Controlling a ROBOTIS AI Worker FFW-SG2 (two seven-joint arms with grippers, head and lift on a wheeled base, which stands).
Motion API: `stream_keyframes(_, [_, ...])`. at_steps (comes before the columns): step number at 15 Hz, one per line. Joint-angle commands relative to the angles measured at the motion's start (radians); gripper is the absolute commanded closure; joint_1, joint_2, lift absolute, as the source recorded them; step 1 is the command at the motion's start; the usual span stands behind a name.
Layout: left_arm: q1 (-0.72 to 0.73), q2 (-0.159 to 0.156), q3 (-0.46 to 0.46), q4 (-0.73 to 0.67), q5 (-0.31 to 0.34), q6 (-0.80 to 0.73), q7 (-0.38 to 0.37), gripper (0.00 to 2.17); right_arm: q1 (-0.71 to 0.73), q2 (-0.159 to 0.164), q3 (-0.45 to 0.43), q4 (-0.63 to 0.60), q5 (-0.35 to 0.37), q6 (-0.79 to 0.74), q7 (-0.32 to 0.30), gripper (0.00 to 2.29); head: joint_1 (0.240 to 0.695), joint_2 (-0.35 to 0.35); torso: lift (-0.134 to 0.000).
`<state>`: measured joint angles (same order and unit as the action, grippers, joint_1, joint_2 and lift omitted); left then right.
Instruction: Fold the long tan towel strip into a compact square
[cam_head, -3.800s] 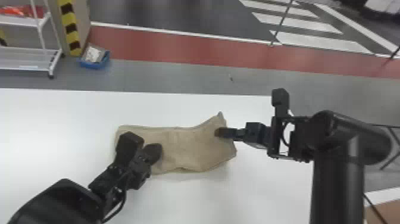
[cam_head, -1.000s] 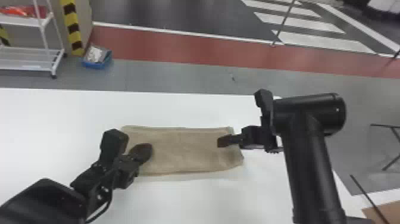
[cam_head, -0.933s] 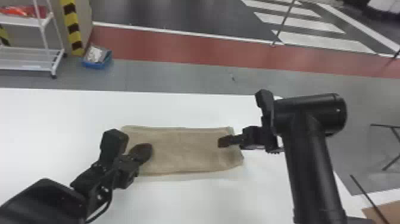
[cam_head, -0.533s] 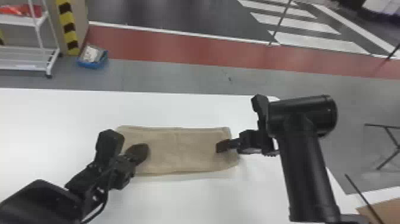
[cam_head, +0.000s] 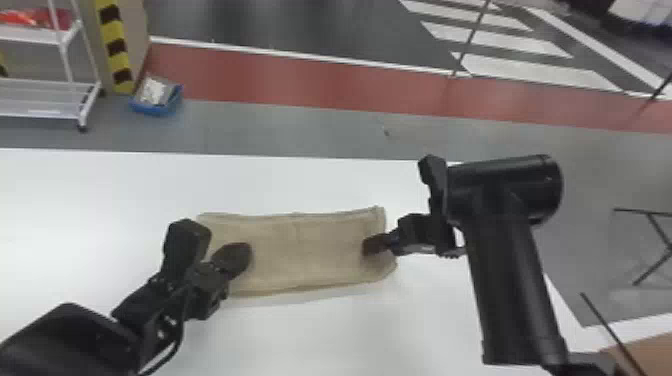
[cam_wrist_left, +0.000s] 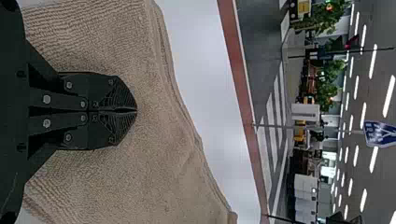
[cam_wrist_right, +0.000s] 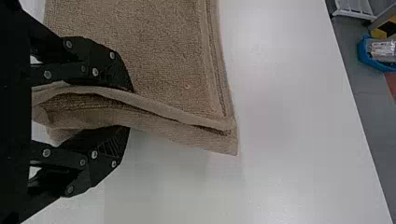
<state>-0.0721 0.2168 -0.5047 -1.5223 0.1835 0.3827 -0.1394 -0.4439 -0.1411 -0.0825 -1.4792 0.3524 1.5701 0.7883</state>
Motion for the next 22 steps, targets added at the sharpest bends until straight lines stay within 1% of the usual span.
stream_keyframes(1, [-0.005, 0.001, 0.000, 0.002, 0.001, 0.000, 0.000, 2.14, -0.001, 0.000, -0.008, 0.000, -0.010, 0.002, 0.016, 1.31, 0.695, -0.275, -0.124])
stream_keyframes(2, [-0.005, 0.000, 0.000, 0.004, -0.001, 0.000, -0.002, 2.14, 0.002, 0.000, -0.019, -0.001, -0.015, 0.002, 0.028, 1.38, 0.695, -0.273, -0.124])
stream_keyframes(3, [-0.006, 0.000, 0.002, 0.005, -0.001, 0.000, -0.002, 2.14, 0.008, 0.002, -0.028, -0.009, -0.039, 0.002, 0.032, 1.39, 0.695, -0.271, -0.124])
stream_keyframes(5, [-0.011, 0.000, 0.000, 0.011, -0.001, 0.000, -0.003, 2.14, 0.016, 0.002, -0.052, -0.039, -0.064, 0.002, 0.057, 1.39, 0.695, -0.266, -0.124])
stream_keyframes(9, [-0.020, -0.004, -0.008, 0.024, -0.004, 0.000, -0.003, 2.14, 0.036, 0.002, -0.083, -0.136, -0.135, 0.002, 0.078, 1.39, 0.695, -0.250, -0.124])
stream_keyframes(10, [-0.023, -0.004, -0.008, 0.024, -0.004, 0.000, -0.003, 2.14, 0.039, 0.002, -0.103, -0.161, -0.151, 0.002, 0.085, 1.39, 0.695, -0.249, -0.124])
stream_keyframes(13, [-0.028, -0.004, -0.014, 0.033, -0.004, 0.000, -0.003, 2.14, 0.044, 0.000, -0.111, -0.216, -0.190, 0.002, 0.111, 1.39, 0.695, -0.240, -0.124])
stream_keyframes(16, [-0.029, -0.007, -0.026, 0.033, 0.001, 0.003, -0.003, 2.14, 0.034, 0.008, -0.097, -0.259, -0.225, 0.002, 0.111, 1.39, 0.695, -0.231, -0.124])
stream_keyframes(17, [-0.029, -0.008, -0.032, 0.028, 0.002, 0.006, -0.002, 2.14, 0.027, 0.026, -0.097, -0.262, -0.230, 0.002, 0.111, 1.39, 0.695, -0.229, -0.124])
stream_keyframes(18, [-0.028, -0.007, -0.031, 0.021, 0.001, 0.019, -0.002, 2.14, 0.022, 0.029, -0.098, -0.262, -0.233, 0.002, 0.111, 1.39, 0.695, -0.226, -0.124])
stream_keyframes(20, [-0.024, 0.004, -0.014, -0.052, 0.013, 0.068, -0.003, 2.14, 0.011, 0.029, -0.100, -0.262, -0.222, 0.002, 0.109, 1.39, 0.695, -0.215, -0.124])
stream_keyframes(22, [-0.021, 0.007, 0.020, -0.118, 0.016, 0.117, -0.005, 2.14, 0.004, 0.026, -0.108, -0.257, -0.214, 0.002, 0.108, 1.39, 0.695, -0.210, -0.124])
